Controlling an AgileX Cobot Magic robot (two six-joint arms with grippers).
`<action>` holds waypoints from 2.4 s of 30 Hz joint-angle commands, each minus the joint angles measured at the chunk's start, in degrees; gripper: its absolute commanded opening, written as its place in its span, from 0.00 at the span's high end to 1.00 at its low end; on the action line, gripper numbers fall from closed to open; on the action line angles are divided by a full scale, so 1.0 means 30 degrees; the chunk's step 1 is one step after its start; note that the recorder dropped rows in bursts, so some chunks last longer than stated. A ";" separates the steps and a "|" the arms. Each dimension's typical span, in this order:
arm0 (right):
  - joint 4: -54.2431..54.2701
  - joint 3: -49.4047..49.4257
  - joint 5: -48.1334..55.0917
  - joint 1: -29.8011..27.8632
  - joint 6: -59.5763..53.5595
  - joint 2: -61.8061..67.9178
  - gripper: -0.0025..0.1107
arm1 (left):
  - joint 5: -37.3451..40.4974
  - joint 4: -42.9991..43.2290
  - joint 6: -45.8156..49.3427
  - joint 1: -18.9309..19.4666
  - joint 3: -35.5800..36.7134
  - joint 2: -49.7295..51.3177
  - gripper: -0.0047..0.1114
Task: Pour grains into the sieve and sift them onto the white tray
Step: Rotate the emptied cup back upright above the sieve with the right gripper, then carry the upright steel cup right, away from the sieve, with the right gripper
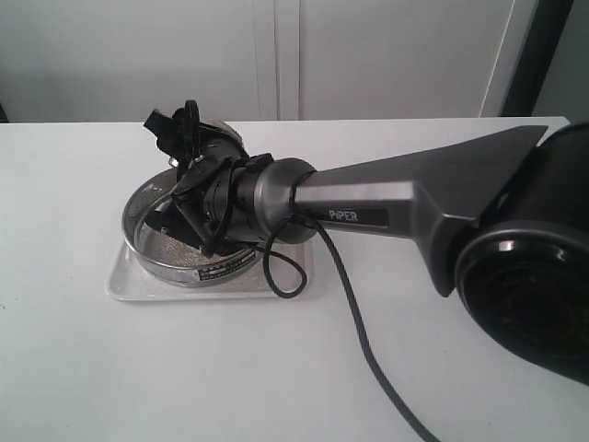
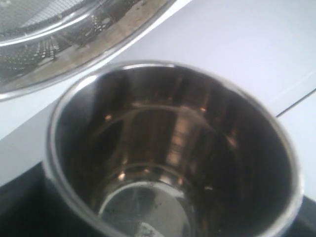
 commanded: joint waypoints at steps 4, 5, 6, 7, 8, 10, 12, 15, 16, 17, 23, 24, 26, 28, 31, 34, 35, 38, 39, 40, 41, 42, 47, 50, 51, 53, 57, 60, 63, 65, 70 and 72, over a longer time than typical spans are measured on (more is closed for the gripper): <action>-0.0379 -0.0196 -0.1010 0.0037 -0.0196 -0.0987 0.98 | 0.0166 -0.0076 -0.0175 0.0001 0.0199 -0.0051 0.96; -0.0379 -0.0196 -0.1376 0.0037 -0.0196 -0.0987 0.98 | 0.0166 -0.0076 -0.0175 0.0001 0.0199 -0.0051 0.96; -0.0379 -0.0160 -0.1460 0.0037 -0.0196 -0.0987 0.98 | 0.0166 -0.0076 -0.0175 0.0001 0.0199 -0.0051 0.96; -0.0379 -0.0160 -0.1424 0.0037 -0.0389 -0.0987 0.98 | 0.0166 -0.0076 -0.0175 0.0001 0.0199 -0.0051 0.96; -0.0379 -0.0210 -0.1326 0.0037 -0.0547 -0.0987 0.98 | 0.0166 -0.0076 -0.0175 0.0001 0.0199 -0.0051 0.96; -0.0379 -0.0332 -0.1372 0.0037 0.0229 -0.0987 0.98 | 0.0166 -0.0076 -0.0175 0.0001 0.0199 -0.0051 0.96; -0.0379 -0.0332 -0.1373 0.0000 0.0532 -0.0938 0.98 | 0.0166 -0.0076 -0.0175 0.0001 0.0199 -0.0051 0.96; -0.0379 -0.0332 -0.1234 0.0000 0.0764 -0.0938 0.98 | 0.0166 -0.0076 -0.0175 0.0001 0.0199 -0.0051 0.96; -0.0379 -0.0332 -0.1233 0.0000 0.1166 -0.0938 0.98 | 0.0166 -0.0076 -0.0175 0.0001 0.0199 -0.0051 0.96; -0.0379 -0.0332 -0.1267 0.0000 0.2024 -0.0938 0.98 | 0.0166 -0.0076 -0.0175 0.0001 0.0199 -0.0051 0.96; -0.0290 -0.0332 -0.0085 0.0000 0.7288 -0.0938 0.98 | 0.0166 -0.0076 -0.0175 0.0001 0.0199 -0.0051 0.96; 0.0160 -0.0332 0.0342 0.0036 0.8107 -0.0938 0.98 | 0.0166 -0.0076 -0.0175 0.0001 0.0199 -0.0051 0.96; 0.0987 -0.0332 0.1069 0.0036 0.9053 -0.0938 0.98 | 0.0166 -0.0076 -0.0175 0.0001 0.0199 -0.0051 0.96; 0.1901 -0.0332 0.1695 0.0036 0.9588 -0.0938 0.98 | 0.0166 -0.0076 -0.0175 0.0001 0.0199 -0.0051 0.96; 0.5101 -0.0332 0.1912 0.0036 1.0552 -0.0938 0.98 | 0.0166 -0.0076 -0.0175 0.0001 0.0199 -0.0051 0.96; 0.7395 -0.0332 0.1872 0.0036 1.1554 -0.0938 0.98 | 0.0166 -0.0076 -0.0175 0.0001 0.0199 -0.0051 0.96; 0.7806 -0.0332 0.1872 0.0036 1.2291 -0.0974 0.98 | 0.0166 -0.0076 -0.0175 0.0001 0.0199 -0.0051 0.96; 0.8516 -0.0332 0.1314 0.0036 1.5294 -0.1204 0.98 | 0.0166 -0.0076 -0.0175 0.0001 0.0199 -0.0051 0.96; 0.8805 -0.0332 0.1014 0.0036 1.5731 -0.1308 0.98 | 0.0166 -0.0076 -0.0175 0.0001 0.0199 -0.0051 0.96; 0.9134 -0.0332 0.0697 0.0036 1.6105 -0.1338 0.98 | 0.0166 -0.0076 -0.0175 0.0001 0.0199 -0.0051 0.96; 0.9486 -0.0332 0.0378 0.0036 1.6297 -0.1434 0.98 | 0.0166 -0.0076 -0.0175 0.0001 0.0199 -0.0051 0.96; 1.0222 -0.0332 -0.0260 0.0036 1.6863 -0.1480 0.98 | 0.0166 -0.0076 -0.0175 0.0001 0.0199 -0.0051 0.96; 1.3323 -0.0332 -0.3712 -0.0007 1.8885 -0.1474 0.98 | 0.0166 -0.0076 -0.0175 0.0001 0.0199 -0.0051 0.96; 1.5493 -0.0332 -0.7093 -0.0376 2.0094 -0.1474 0.98 | 0.0166 -0.0076 -0.0175 0.0001 0.0199 -0.0051 0.96; 1.5971 -0.0332 -0.7684 -0.0492 2.0356 -0.1474 0.98 | 0.0166 -0.0076 -0.0175 0.0001 0.0199 -0.0051 0.96; 1.6867 -0.0332 -0.8867 -0.0741 2.0890 -0.1474 0.98 | 0.0166 -0.0076 -0.0175 0.0001 0.0199 -0.0051 0.96; 1.7585 -0.0332 -1.0165 -0.1152 2.1245 -0.1474 0.98 | 0.0166 -0.0076 -0.0175 0.0001 0.0199 -0.0051 0.96; 1.8154 -0.0332 -1.1354 -0.1525 2.1662 -0.1474 0.98 | 0.0166 -0.0076 -0.0175 0.0001 0.0199 -0.0051 0.96; 1.8519 0.0151 -1.4145 -0.2084 2.2573 -0.1474 0.98 | 0.0166 -0.0076 -0.0175 0.0001 0.0199 -0.0051 0.96; 1.8519 0.0670 -1.6793 -0.2524 2.2940 -0.1474 0.98 | 0.0166 -0.0076 -0.0175 0.0001 0.0199 -0.0051 0.96; 1.8477 0.1711 -2.0250 -0.3343 2.2936 -0.1373 0.98 | 0.0166 -0.0076 -0.0175 0.0001 0.0199 -0.0051 0.96; 1.8447 0.2047 -2.0459 -0.3578 2.2986 -0.1373 0.98 | 0.0166 -0.0076 -0.0175 0.0001 0.0199 -0.0051 0.96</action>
